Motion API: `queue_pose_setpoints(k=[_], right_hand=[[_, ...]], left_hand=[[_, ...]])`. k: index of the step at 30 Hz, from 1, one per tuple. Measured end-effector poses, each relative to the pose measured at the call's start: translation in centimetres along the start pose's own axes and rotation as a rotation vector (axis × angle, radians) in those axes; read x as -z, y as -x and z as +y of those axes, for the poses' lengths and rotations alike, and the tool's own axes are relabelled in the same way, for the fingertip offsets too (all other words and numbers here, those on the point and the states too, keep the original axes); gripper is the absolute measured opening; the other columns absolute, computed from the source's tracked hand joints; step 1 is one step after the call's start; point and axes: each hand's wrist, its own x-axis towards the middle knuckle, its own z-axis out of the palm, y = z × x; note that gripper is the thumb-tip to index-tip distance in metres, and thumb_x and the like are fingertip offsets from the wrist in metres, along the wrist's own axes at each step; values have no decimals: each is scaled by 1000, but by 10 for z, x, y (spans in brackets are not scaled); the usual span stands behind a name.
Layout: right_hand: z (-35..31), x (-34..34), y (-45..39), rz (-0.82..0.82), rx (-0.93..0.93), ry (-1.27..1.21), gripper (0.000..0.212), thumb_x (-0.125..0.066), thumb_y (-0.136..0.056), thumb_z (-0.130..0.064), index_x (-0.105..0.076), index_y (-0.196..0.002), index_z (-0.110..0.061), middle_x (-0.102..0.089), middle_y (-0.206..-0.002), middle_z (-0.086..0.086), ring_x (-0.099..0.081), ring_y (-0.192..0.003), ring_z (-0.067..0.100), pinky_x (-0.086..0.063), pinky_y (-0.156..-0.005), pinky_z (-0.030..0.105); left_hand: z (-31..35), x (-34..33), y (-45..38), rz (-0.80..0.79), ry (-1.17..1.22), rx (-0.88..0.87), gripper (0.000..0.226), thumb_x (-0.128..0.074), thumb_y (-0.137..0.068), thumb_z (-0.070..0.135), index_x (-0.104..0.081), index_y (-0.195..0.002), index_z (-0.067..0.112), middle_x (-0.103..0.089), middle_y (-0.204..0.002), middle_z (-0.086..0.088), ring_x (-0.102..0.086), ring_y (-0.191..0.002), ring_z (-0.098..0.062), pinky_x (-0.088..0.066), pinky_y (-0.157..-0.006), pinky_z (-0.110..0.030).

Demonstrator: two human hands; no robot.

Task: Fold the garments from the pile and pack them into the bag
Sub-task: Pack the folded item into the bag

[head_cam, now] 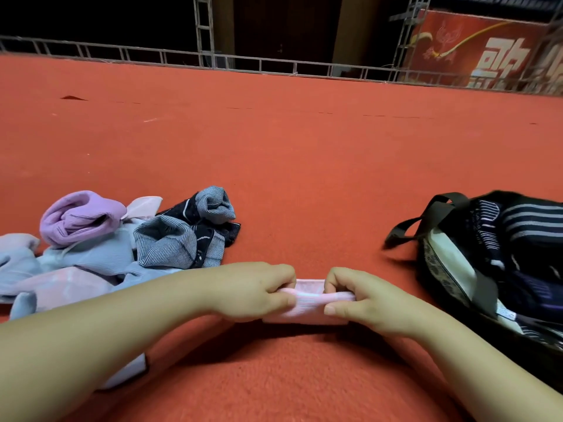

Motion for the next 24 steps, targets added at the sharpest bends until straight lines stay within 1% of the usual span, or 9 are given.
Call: queue_pose_setpoints(k=[3, 5, 7, 9, 11, 15, 18, 22, 24], right_hand=[[-2, 0, 3, -67, -40, -42, 17, -62, -82, -38, -50, -78, -27, -47, -67, -19, -39, -62, 0, -33, -56, 19], [-3, -2, 4, -110, -103, -157, 16, -62, -90, -26, -50, -80, -24, -47, -67, -15, -42, -61, 2, -38, -55, 20], [-3, -5, 3, -98, -168, -214, 16, -60, -93, -18, -50, -80, -20, -49, -66, -11, -45, -58, 3, -43, -53, 22], [-3, -10, 0, -36, -219, -213, 16, -61, -92, -17, -51, -79, -19, -50, -63, -8, -47, -53, 6, -44, -48, 25], [-2, -15, -4, 54, -235, -117, 16, -64, -89, -22, -53, -77, -20, -52, -63, -6, -46, -51, 8, -40, -46, 25], [-1, -22, -7, 141, -236, 211, 20, -64, -85, -40, -55, -86, -22, -61, -80, -7, -53, -71, 9, -41, -64, 30], [-1, -21, -6, 73, -310, 316, 29, -61, -84, -48, -56, -97, -22, -64, -95, -3, -58, -88, 16, -44, -76, 34], [-9, -14, -3, -91, -325, 321, 32, -63, -83, -49, -53, -75, -19, -54, -74, -7, -49, -67, 12, -36, -61, 32], [-11, -12, 0, -144, -289, 317, 32, -64, -83, -48, -57, -79, -16, -53, -76, -4, -48, -69, 12, -36, -61, 32]], left_hand=[[0, -1, 5, -45, 68, 35, 9, -46, -96, 36, -43, -94, 27, -49, -72, 11, -46, -69, -10, -33, -63, -28], [1, -4, 7, -83, 136, 52, 6, -45, -97, 33, -42, -95, 28, -55, -72, 9, -50, -65, -7, -37, -58, -19], [1, -11, 6, -96, 203, 93, 6, -44, -98, 32, -43, -95, 28, -61, -70, 6, -55, -56, -6, -37, -51, -14], [-2, -16, 3, -66, 137, 140, 10, -45, -97, 37, -45, -96, 27, -56, -69, 10, -49, -52, 0, -35, -51, -19], [-7, -20, 1, -42, 81, 204, 15, -48, -95, 42, -47, -92, 27, -51, -70, 12, -45, -55, 2, -33, -54, -22], [-19, -24, 2, -27, 105, 306, 23, -55, -89, 48, -53, -90, 25, -54, -80, 10, -49, -74, -10, -38, -68, -26], [-19, -25, 3, -74, 114, 312, 30, -58, -86, 51, -57, -97, 23, -57, -88, 8, -52, -81, -12, -41, -73, -26], [-14, -24, 5, -167, 85, 308, 35, -64, -83, 50, -58, -101, 21, -55, -96, 7, -51, -88, -12, -39, -72, -24], [-11, -25, 8, -179, 84, 272, 28, -65, -83, 47, -53, -94, 24, -53, -96, 7, -49, -87, -11, -36, -70, -24]])
